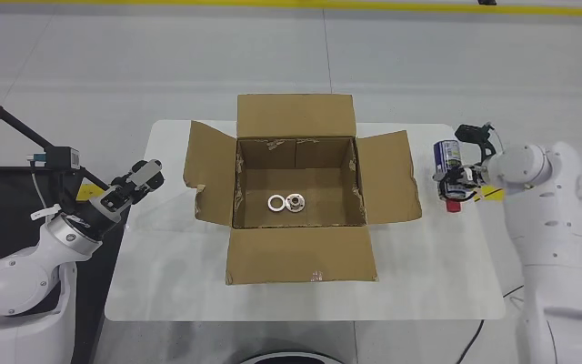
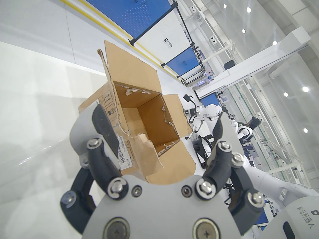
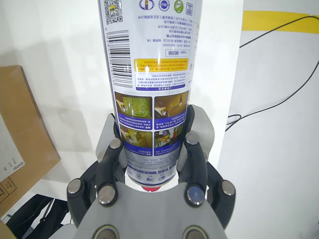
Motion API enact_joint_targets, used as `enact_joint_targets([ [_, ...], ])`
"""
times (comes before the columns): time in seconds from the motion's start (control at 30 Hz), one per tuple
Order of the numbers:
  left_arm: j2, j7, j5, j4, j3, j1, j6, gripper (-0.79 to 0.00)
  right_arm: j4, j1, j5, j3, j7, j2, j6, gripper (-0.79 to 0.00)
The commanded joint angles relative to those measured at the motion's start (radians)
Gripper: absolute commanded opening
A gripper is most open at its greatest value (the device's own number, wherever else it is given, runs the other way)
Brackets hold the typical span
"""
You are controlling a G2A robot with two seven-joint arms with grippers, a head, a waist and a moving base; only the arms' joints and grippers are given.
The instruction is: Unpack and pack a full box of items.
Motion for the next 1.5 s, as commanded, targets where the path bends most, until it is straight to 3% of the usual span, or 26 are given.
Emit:
enact_joint_targets([
  [0.0,0.0,0.0,0.0,0.0,0.0,0.0,0.0,0.0,0.036,0.008,0.005,-0.011,-0.017,-0.002,-0.008,-0.785],
  [0.53,0.0,0.0,0.0,0.0,0.0,0.0,0.0,0.0,0.249,0.09,0.012,-0.111,-0.092,-0.026,-0.033,-0.785],
  [0.67,0.0,0.0,0.0,0.0,0.0,0.0,0.0,0.0,0.278,0.105,0.009,-0.131,-0.101,-0.032,-0.032,-0.61],
  [0.9,0.0,0.0,0.0,0.0,0.0,0.0,0.0,0.0,0.313,0.12,0.011,-0.161,-0.111,-0.041,-0.028,-0.471],
  [0.97,0.0,0.0,0.0,0.0,0.0,0.0,0.0,0.0,0.319,0.124,0.007,-0.17,-0.108,-0.043,-0.027,-0.372],
  [1.47,0.0,0.0,0.0,0.0,0.0,0.0,0.0,0.0,0.305,0.126,0.012,-0.193,-0.122,-0.044,-0.018,-0.111],
])
